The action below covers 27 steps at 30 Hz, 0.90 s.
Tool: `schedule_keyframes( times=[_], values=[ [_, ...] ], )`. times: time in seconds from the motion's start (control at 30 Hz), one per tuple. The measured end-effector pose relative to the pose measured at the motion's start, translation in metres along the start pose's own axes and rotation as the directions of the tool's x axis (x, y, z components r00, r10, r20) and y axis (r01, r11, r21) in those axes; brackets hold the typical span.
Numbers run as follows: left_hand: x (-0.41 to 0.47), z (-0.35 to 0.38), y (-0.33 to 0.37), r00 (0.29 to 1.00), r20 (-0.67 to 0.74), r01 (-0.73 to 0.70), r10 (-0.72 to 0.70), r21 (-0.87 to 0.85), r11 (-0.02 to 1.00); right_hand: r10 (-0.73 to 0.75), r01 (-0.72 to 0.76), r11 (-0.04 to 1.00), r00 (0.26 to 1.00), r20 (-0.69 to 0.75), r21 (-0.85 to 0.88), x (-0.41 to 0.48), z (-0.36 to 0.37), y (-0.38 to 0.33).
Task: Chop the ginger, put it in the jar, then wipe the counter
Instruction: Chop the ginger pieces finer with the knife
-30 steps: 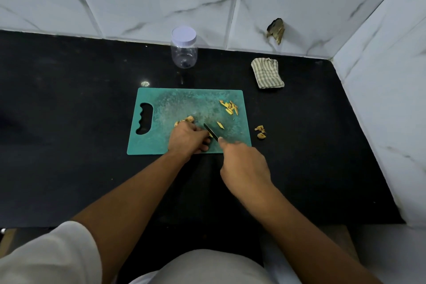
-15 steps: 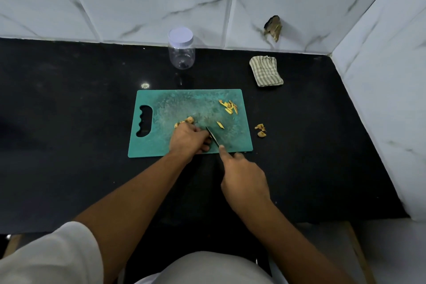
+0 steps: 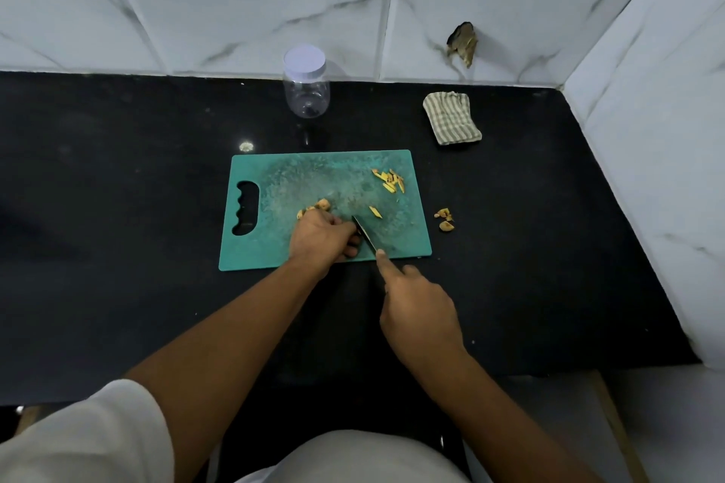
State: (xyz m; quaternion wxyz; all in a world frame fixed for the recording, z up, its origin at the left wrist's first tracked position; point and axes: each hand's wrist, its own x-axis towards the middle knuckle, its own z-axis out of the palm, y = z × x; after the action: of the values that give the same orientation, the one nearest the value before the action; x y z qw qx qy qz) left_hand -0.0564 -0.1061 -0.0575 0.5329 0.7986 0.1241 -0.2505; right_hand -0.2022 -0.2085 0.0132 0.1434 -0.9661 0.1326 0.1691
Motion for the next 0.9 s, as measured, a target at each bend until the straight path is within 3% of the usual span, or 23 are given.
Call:
schedule_keyframes(
  times=[0.3, 0.6, 0.9],
  values=[
    [-0.002, 0.005, 0.002, 0.999, -0.034, 0.017, -0.019, -0.056, 0.998, -0.055, 0.056, 0.998, 0.996, -0.073, 0.021, 0.009, 0.015, 0.022],
    [-0.002, 0.005, -0.001, 1.000, -0.024, -0.011, 0.010, -0.033, 0.999, -0.141, 0.144, 0.990, 0.957, -0.253, -0.009, 0.009, 0.049, 0.042],
    [-0.004, 0.005, 0.002, 0.999, -0.036, -0.012, 0.011, -0.021, 1.000, -0.121, 0.116, 0.993, 0.969, -0.214, -0.033, 0.013, 0.050, 0.041]
  ],
)
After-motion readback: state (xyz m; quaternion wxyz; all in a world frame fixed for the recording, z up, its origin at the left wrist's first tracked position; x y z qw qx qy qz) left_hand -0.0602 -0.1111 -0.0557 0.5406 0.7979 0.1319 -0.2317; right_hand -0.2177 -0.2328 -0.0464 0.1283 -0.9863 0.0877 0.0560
